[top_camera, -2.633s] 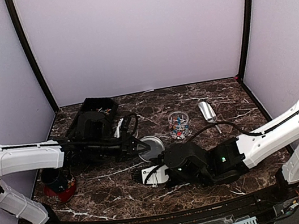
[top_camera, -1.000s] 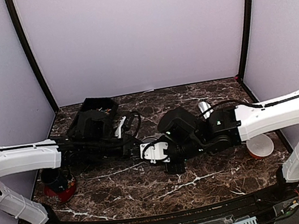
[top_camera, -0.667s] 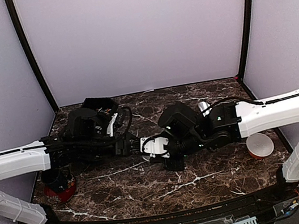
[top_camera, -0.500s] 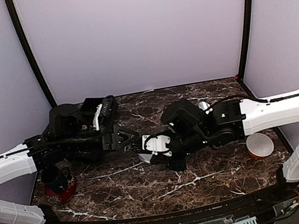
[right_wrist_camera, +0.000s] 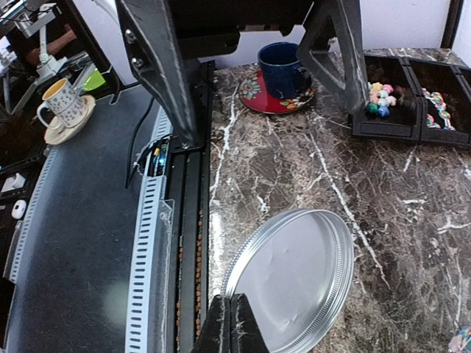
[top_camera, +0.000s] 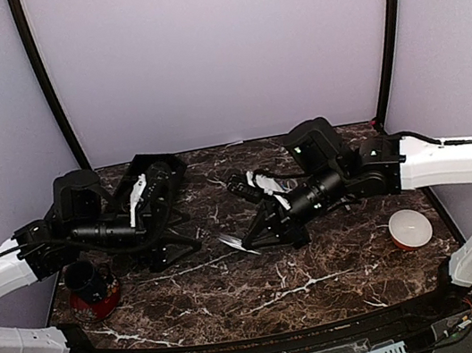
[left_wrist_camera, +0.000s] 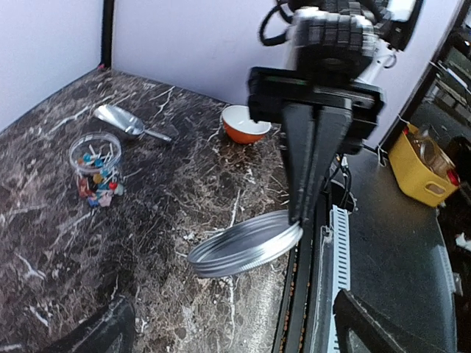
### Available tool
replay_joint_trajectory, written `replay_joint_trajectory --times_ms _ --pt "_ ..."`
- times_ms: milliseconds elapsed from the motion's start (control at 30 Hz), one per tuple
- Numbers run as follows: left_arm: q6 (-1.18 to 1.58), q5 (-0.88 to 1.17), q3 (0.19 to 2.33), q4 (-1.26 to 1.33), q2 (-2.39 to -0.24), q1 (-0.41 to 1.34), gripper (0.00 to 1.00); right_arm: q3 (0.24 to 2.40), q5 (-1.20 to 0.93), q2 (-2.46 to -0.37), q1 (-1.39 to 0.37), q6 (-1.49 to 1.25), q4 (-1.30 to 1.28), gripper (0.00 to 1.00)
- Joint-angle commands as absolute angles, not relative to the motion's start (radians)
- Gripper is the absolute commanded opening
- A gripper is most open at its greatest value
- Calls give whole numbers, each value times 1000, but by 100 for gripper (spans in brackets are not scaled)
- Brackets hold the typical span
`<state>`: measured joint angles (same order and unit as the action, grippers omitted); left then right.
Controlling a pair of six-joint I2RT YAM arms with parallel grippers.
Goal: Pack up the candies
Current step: Pass from the left arm to the right, then pass from the right arm to the left
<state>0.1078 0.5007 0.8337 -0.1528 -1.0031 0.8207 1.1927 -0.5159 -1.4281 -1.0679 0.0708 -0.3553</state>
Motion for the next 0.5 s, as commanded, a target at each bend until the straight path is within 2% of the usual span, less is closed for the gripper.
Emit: replay_joint_trajectory --times_ms 0,267,467 --pt "-150 645 801 -167 -930 820 95 1160 -715 -1410 -1031 12 -298 0" --pt "-380 655 911 -340 -1100 849 90 1177 -876 -1465 -1007 32 -337 0" --pt "-453 671 966 -357 -1156 867 86 1195 -953 -1511 -1005 31 -361 0"
